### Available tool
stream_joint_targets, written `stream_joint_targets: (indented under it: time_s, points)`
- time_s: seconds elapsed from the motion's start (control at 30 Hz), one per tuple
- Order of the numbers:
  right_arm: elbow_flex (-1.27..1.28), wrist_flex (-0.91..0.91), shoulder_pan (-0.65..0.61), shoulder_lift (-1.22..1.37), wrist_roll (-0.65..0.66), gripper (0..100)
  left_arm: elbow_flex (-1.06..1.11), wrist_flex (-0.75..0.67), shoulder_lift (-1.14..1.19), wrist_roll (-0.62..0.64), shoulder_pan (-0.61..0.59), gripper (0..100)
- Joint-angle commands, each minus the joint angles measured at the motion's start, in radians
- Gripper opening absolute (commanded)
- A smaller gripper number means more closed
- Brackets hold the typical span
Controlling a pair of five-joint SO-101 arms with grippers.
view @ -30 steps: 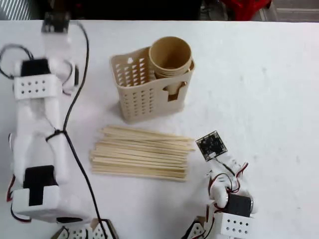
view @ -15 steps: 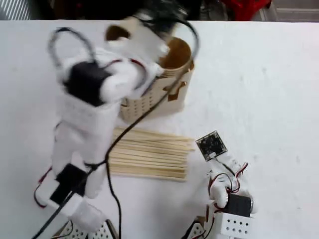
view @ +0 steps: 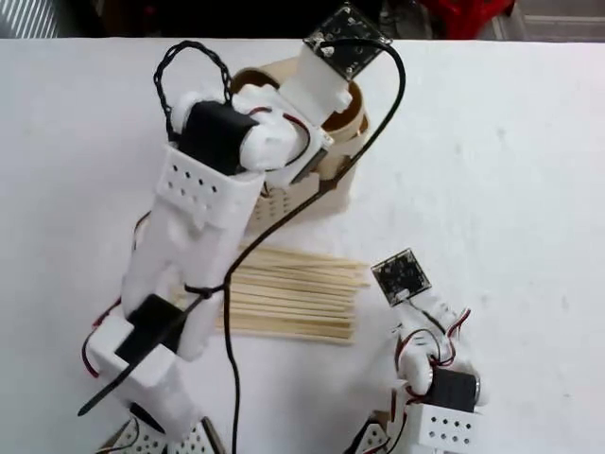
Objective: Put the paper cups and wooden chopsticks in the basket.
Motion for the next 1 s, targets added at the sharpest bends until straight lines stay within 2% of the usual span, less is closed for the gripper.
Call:
stream_joint_targets:
  time_s: [0.0, 0.17, 0.47, 0.7, 0.97]
  points:
    - [0.008, 0.005, -0.007, -0.004, 0.011, 4.2, -0.008, -0.003, -0.004, -0.014, 0.013, 12]
    - [0.008, 0.005, -0.005, -0.004, 0.011, 4.2, -0.008, -0.017, 0.002, -0.012, 0.013, 12]
    - [0.008, 0.005, -0.005, -0.004, 0.011, 4.2, -0.009, -0.132, -0.004, -0.009, 0.004, 12]
    - [0.008, 0.005, -0.005, -0.004, 0.011, 4.2, -0.009, -0.273, 0.004, -0.009, 0.004, 12]
    - [0.008, 0.005, -0.008, -0.004, 0.009, 4.2, -0.003, -0.336, 0.004, -0.008, 0.005, 12]
